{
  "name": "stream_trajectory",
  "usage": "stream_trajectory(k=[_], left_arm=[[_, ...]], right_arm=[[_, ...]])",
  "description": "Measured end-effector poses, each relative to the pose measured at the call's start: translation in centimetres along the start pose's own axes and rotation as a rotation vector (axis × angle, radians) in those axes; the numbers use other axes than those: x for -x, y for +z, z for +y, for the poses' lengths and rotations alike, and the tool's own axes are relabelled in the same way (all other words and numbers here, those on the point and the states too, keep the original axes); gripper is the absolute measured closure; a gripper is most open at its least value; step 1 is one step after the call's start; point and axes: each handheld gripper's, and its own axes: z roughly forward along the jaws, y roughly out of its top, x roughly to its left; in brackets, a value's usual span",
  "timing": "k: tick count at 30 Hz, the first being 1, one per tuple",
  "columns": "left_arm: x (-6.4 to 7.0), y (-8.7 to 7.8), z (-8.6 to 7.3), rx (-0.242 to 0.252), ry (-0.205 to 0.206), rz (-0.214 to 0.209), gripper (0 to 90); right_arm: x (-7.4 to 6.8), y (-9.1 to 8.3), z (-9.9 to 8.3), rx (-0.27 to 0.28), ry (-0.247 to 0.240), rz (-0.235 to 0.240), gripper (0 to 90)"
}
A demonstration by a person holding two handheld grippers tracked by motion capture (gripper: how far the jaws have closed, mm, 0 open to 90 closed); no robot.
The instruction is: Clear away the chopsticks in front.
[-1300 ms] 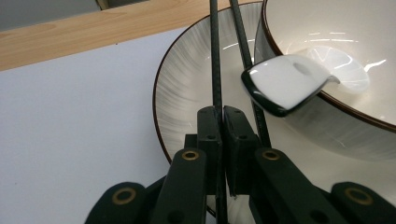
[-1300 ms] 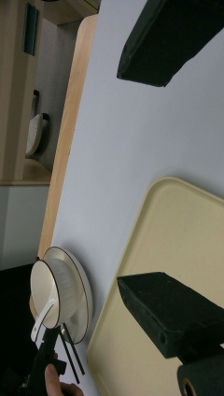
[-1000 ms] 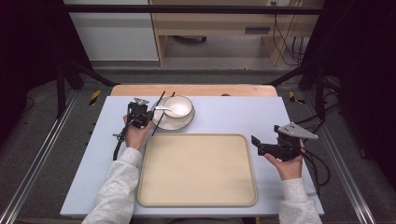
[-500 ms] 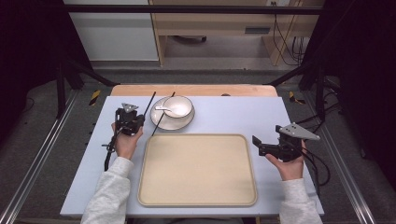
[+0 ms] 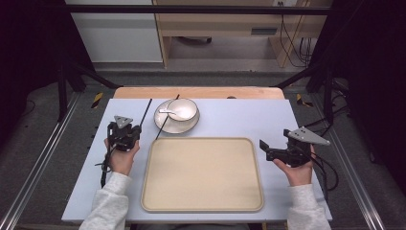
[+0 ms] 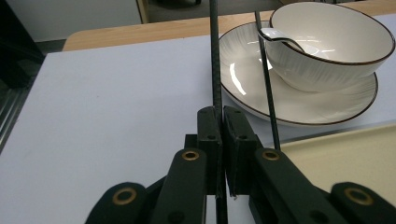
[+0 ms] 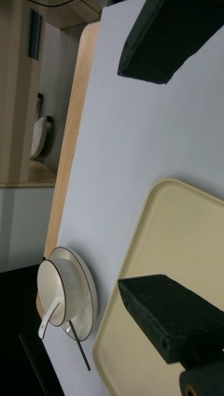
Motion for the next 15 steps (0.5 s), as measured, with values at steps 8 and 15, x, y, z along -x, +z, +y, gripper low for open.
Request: stream_trajectory(k=[8, 15], left_arm=[[1.4, -3.2, -1.5, 0.027, -0.022, 0.025, 85.8], [3.1, -5.5, -2.6, 0.053, -0.034, 0.033, 85.8]], right_arm=[[-0.2, -0.1, 0.0, 0.006, 0.008, 0.011, 1.8], [-0.4, -0.4, -0.1, 0.009, 0.008, 0.024, 1.8]])
